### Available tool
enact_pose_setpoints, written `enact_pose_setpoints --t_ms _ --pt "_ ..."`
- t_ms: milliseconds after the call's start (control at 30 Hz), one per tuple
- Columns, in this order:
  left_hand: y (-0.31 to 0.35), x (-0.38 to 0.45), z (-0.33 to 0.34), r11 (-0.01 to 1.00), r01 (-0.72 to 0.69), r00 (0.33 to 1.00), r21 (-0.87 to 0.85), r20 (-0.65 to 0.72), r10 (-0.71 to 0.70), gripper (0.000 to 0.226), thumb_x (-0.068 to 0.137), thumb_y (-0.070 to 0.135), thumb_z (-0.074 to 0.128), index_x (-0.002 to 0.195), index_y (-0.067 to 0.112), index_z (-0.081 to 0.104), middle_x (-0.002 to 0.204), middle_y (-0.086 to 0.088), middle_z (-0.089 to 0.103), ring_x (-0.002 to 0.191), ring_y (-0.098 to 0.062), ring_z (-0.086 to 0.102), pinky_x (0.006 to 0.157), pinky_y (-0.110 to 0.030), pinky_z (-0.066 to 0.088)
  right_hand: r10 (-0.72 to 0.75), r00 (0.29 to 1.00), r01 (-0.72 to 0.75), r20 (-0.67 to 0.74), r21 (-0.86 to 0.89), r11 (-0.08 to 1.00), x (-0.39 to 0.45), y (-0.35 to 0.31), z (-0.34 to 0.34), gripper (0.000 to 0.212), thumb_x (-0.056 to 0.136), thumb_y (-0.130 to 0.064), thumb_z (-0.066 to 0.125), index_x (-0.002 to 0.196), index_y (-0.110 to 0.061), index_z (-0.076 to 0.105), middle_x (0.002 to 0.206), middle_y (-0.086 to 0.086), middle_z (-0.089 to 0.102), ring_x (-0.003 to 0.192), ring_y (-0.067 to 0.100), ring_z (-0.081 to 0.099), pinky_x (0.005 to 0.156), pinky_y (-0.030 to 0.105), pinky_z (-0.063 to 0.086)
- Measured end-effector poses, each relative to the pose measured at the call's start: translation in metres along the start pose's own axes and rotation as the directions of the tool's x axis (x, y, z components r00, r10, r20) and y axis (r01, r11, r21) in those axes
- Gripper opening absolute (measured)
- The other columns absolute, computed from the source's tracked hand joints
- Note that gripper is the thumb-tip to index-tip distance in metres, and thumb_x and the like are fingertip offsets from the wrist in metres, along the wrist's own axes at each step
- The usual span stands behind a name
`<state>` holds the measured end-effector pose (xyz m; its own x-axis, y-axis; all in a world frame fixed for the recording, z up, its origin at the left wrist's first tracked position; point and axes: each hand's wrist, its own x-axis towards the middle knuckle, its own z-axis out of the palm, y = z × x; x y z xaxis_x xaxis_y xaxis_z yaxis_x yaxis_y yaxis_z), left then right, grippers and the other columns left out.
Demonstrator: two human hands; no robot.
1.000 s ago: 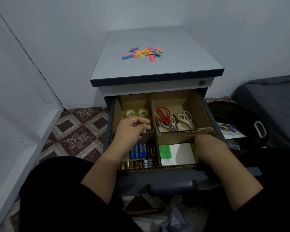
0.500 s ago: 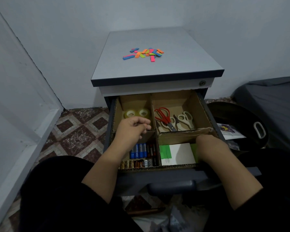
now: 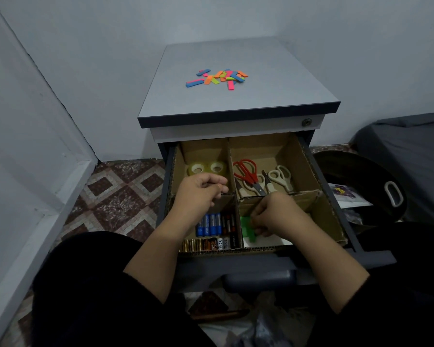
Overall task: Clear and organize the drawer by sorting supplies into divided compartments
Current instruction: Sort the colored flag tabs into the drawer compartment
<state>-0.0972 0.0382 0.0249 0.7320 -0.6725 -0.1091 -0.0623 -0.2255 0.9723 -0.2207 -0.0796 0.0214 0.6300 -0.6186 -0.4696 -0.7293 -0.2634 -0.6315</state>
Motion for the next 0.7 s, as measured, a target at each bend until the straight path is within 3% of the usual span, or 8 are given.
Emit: enact_pose_setpoints --t_ms 133,300,700 --pt "0.000 0.001 0.001 1.000 0.006 1.000 -0.001 0.001 -0.006 0.021 0.093 0.004 0.054 0.096 0.018 0.069 0.090 0.000 0.072 0.067 0.000 0.057 0.055 -0.013 0.044 -0.108 0.991 0.084 -0.083 -0.255 0.963 0.003 0.007 0.002 0.015 0.084 -0.008 0.063 0.093 -0.013 0.074 0.094 0.007 0.070 0.090 0.025 0.067 0.080 0.035 0.057" --pt "-0.001 0.000 0.000 1.000 0.009 1.000 -0.001 -0.003 -0.009 0.021 0.093 0.005 0.054 0.098 0.017 0.069 0.090 0.001 0.072 0.068 0.001 0.057 0.056 -0.014 0.043 -0.175 0.984 0.170 0.034 -0.468 0.867 -0.005 0.010 0.002 0.041 0.072 -0.021 0.079 0.109 -0.034 0.067 0.111 -0.005 0.062 0.101 0.017 0.060 0.082 0.031 0.052" --pt "0.000 0.000 0.000 1.000 0.015 1.000 0.002 -0.006 -0.015 0.020 0.093 0.005 0.054 0.097 0.018 0.069 0.090 0.002 0.072 0.070 -0.001 0.058 0.058 -0.016 0.043 -0.211 0.976 0.205 0.055 -0.564 0.800 -0.006 0.006 0.005 0.052 0.074 -0.030 0.078 0.122 -0.037 0.061 0.122 -0.004 0.059 0.109 0.018 0.057 0.087 0.032 0.051"
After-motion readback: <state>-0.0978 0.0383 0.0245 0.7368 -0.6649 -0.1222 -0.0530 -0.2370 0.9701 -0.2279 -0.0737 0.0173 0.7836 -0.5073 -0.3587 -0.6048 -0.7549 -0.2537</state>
